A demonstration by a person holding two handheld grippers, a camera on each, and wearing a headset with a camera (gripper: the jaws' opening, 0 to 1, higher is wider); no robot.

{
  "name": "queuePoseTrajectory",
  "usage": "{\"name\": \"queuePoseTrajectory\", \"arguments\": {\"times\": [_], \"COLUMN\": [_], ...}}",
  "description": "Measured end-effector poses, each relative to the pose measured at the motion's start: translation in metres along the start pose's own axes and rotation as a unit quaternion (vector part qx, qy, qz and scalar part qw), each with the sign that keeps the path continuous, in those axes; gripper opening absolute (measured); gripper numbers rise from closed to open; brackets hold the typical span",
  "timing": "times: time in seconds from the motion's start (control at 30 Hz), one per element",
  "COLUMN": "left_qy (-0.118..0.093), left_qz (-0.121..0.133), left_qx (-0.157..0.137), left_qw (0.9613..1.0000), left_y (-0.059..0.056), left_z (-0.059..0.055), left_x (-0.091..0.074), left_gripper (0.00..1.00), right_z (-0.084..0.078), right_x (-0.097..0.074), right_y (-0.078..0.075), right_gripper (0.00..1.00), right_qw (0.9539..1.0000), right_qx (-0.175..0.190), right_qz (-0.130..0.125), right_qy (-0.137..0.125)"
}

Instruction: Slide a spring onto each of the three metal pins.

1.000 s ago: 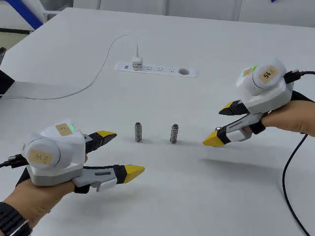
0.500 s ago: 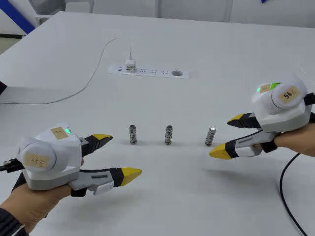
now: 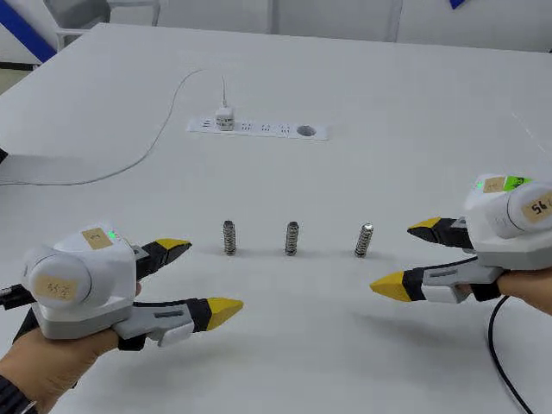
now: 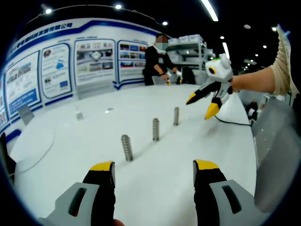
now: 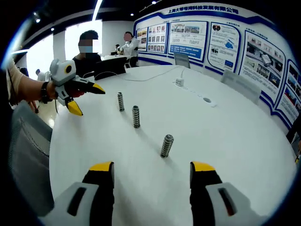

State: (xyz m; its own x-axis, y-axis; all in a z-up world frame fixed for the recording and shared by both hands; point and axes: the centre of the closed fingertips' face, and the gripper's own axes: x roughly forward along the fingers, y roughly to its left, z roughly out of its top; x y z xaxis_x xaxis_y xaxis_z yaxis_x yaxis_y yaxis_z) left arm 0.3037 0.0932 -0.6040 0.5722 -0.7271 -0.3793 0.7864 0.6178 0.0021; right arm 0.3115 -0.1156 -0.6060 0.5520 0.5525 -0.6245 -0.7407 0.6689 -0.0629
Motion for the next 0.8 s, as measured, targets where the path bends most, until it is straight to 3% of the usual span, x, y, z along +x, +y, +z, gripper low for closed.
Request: {"name": "queuePoseTrajectory", "arguments": {"times": [0.4, 0.8], "left_qy": [-0.002, -0.003], "left_qz": [0.002, 0.005], "left_qx": [-0.004, -0.007], "left_qw": [1.0, 1.0], "left_y": [-0.001, -0.001], "left_z": [-0.001, -0.003], "left_x": [-0.001, -0.003], "left_gripper": [0.69, 0.69], "right_z": [-0.001, -0.004], "right_x": [-0.009, -0.012], "right_y": [0.005, 0.006], "right_gripper": [0.67, 0.67], "right_qw": [0.999, 0.9974], "right_qx": [0.018, 0.03], "right_qz": [-0.022, -0.036], "right_qy": [-0.035, -0.054]}}
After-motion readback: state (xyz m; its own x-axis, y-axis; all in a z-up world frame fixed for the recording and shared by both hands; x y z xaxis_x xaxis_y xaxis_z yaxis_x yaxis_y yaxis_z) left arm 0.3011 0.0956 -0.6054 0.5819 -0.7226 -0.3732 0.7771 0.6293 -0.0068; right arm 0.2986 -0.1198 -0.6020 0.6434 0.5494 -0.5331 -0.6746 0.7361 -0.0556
